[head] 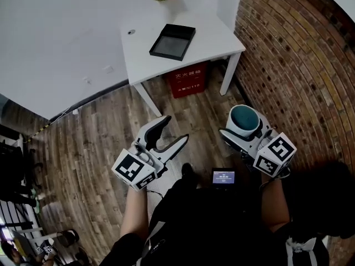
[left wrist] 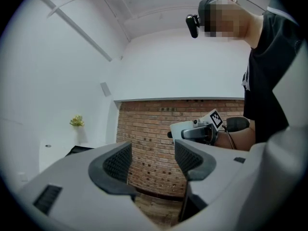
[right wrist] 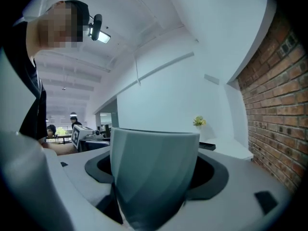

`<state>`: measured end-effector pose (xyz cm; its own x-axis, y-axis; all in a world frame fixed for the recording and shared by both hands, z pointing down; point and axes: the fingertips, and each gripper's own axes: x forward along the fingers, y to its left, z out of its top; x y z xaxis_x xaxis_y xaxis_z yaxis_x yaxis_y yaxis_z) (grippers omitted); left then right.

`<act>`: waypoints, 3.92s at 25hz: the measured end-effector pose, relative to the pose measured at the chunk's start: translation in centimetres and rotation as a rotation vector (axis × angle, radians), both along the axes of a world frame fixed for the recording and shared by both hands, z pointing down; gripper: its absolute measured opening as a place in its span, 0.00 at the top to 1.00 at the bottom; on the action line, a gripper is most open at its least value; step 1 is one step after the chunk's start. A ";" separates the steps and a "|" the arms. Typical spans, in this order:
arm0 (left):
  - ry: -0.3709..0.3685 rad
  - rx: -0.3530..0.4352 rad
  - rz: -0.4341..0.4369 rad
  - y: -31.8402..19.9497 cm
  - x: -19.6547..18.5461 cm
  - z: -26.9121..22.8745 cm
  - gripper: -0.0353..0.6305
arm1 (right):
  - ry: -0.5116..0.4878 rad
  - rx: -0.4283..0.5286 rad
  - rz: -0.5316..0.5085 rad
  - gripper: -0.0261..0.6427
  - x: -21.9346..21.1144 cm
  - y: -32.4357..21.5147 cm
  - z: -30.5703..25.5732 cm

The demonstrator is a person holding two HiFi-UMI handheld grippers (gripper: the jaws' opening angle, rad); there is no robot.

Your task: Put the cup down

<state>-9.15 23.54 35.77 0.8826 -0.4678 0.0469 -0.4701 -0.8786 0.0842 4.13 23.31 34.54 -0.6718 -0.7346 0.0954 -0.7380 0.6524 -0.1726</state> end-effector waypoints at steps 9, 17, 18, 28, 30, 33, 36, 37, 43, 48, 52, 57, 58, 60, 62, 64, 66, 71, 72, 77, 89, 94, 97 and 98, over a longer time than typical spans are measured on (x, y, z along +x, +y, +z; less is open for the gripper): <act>0.017 -0.010 0.008 -10.8 -2.4 0.1 0.53 | 0.000 -0.018 0.036 0.36 -1.9 -9.6 0.2; -0.002 -0.063 -0.027 -17.1 -2.1 1.9 0.54 | 0.016 -0.047 0.036 0.36 -1.0 -15.0 1.4; -0.006 -0.070 -0.036 -18.0 -2.0 2.2 0.54 | 0.016 -0.047 0.028 0.36 -0.9 -16.0 1.6; -0.016 -0.104 -0.085 -29.7 2.1 3.7 0.55 | -0.009 -0.039 -0.067 0.36 1.0 -30.1 2.4; -0.019 -0.106 -0.105 -32.7 2.7 3.4 0.55 | -0.016 -0.040 -0.090 0.36 1.4 -33.4 2.1; -0.018 -0.111 -0.141 -36.9 3.8 3.0 0.55 | -0.016 -0.047 -0.123 0.36 2.7 -37.7 2.0; -0.026 -0.112 -0.173 -40.5 5.0 2.8 0.55 | -0.026 -0.048 -0.149 0.36 4.1 -41.6 1.7; -0.029 -0.111 -0.181 -41.5 5.3 2.7 0.55 | -0.028 -0.047 -0.157 0.36 4.4 -42.8 1.6; -0.014 -0.098 -0.217 -45.7 6.3 1.9 0.55 | -0.037 -0.051 -0.210 0.36 4.9 -48.0 1.7; 0.005 -0.110 -0.234 -47.2 6.0 1.9 0.55 | -0.040 -0.056 -0.243 0.36 4.0 -49.7 1.8; 0.017 -0.113 -0.228 -48.1 5.3 2.0 0.55 | -0.038 -0.058 -0.256 0.36 2.9 -50.5 1.9; 0.033 -0.119 -0.215 -48.5 3.8 1.9 0.55 | -0.048 -0.057 -0.240 0.36 1.3 -50.9 1.6; 0.034 -0.117 -0.210 -48.6 3.6 1.8 0.55 | -0.047 -0.053 -0.239 0.36 1.0 -50.9 1.4; 0.041 -0.115 -0.201 -48.8 3.3 1.6 0.55 | -0.039 -0.047 -0.238 0.36 0.6 -51.0 1.2; 0.046 -0.120 -0.190 -48.7 3.0 1.7 0.56 | -0.033 -0.052 -0.237 0.36 0.1 -50.9 1.2; 0.048 -0.121 -0.180 -48.9 2.8 1.7 0.56 | -0.024 -0.053 -0.234 0.36 -0.3 -51.0 1.2; 0.052 -0.114 -0.175 -49.3 2.6 1.6 0.56 | -0.015 -0.044 -0.231 0.36 -0.5 -51.3 1.0; 0.055 -0.125 -0.164 -49.6 2.7 1.9 0.56 | -0.009 -0.043 -0.229 0.36 -0.8 -51.5 1.1; 0.055 -0.126 -0.160 -49.7 2.8 1.9 0.56 | -0.007 -0.042 -0.228 0.36 -0.7 -51.5 1.1; 0.049 -0.127 -0.144 -50.0 3.4 1.9 0.56 | -0.005 -0.049 -0.216 0.36 -0.4 -51.9 1.4; -0.012 -0.179 -0.137 -50.8 4.7 3.9 0.57 | 0.137 -0.115 -0.179 0.36 0.4 -58.9 10.7; -0.022 -0.199 -0.138 -52.3 5.6 5.0 0.57 | 0.190 -0.118 -0.155 0.36 0.2 -63.9 15.6; -0.042 -0.203 -0.166 -54.3 5.8 6.1 0.57 | 0.213 -0.115 -0.155 0.36 -0.4 -66.6 17.8; -0.052 -0.208 -0.178 -54.9 5.9 6.7 0.57 | 0.215 -0.115 -0.157 0.36 -0.7 -67.5 18.4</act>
<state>-3.23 -31.41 42.45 0.7810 -0.5913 0.2008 -0.6243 -0.7479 0.2258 3.41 -44.18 52.90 -0.7319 -0.5993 0.3243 -0.6570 0.7469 -0.1025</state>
